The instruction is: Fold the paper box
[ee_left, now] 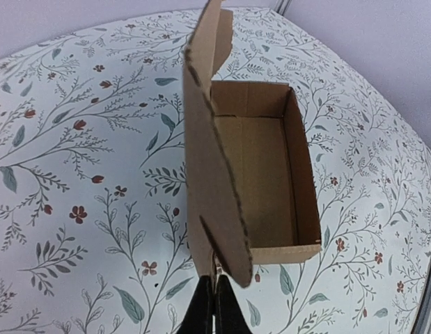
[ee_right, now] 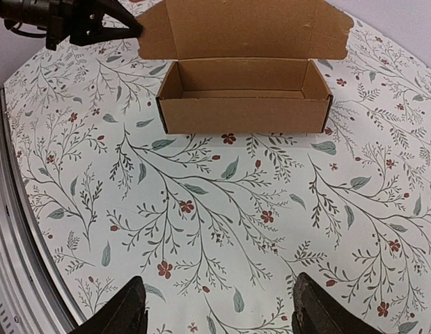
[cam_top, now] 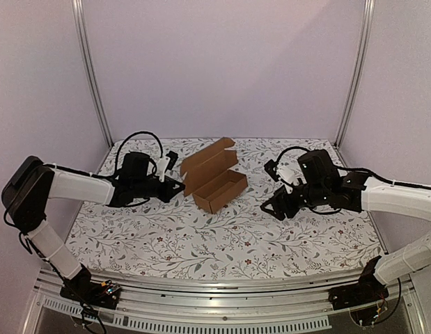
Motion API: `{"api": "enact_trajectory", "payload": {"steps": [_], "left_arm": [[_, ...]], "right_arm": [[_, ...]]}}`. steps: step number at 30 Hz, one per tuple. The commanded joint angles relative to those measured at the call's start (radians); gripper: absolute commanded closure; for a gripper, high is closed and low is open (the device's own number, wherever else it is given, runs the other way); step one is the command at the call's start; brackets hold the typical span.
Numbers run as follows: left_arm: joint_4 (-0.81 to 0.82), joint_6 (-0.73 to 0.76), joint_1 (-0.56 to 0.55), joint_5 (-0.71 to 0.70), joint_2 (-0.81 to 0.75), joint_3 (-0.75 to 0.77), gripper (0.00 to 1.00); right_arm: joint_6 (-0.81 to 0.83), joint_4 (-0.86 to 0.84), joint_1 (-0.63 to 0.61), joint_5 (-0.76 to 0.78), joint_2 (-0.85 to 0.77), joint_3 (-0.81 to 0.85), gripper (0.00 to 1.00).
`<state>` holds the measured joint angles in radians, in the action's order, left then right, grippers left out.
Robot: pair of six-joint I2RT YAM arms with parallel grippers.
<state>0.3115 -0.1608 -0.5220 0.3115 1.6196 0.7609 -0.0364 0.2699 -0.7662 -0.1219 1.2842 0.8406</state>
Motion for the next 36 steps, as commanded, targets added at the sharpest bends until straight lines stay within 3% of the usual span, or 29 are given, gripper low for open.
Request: {"api": "enact_trajectory", "payload": {"steps": [1,15,23,29,36], "left_arm": [[-0.030,0.014,-0.022,0.010,-0.029,-0.014,1.00],[-0.115,0.017,-0.142,0.028,-0.156,-0.054,1.00],[-0.145,0.006,-0.211,0.052,-0.217,-0.087,1.00],[-0.163,0.007,-0.222,0.078,-0.260,-0.116,1.00],[-0.169,0.016,-0.229,0.101,-0.255,-0.117,1.00]], "right_arm": [[0.063,-0.004,0.047,-0.009,0.042,0.073,0.30],[0.200,-0.034,0.192,-0.107,0.150,0.162,0.28],[0.289,-0.101,0.249,-0.251,0.222,0.184,0.27],[0.289,-0.101,0.285,-0.370,0.269,0.184,0.34],[0.323,-0.115,0.288,-0.408,0.296,0.171,0.39]]}}
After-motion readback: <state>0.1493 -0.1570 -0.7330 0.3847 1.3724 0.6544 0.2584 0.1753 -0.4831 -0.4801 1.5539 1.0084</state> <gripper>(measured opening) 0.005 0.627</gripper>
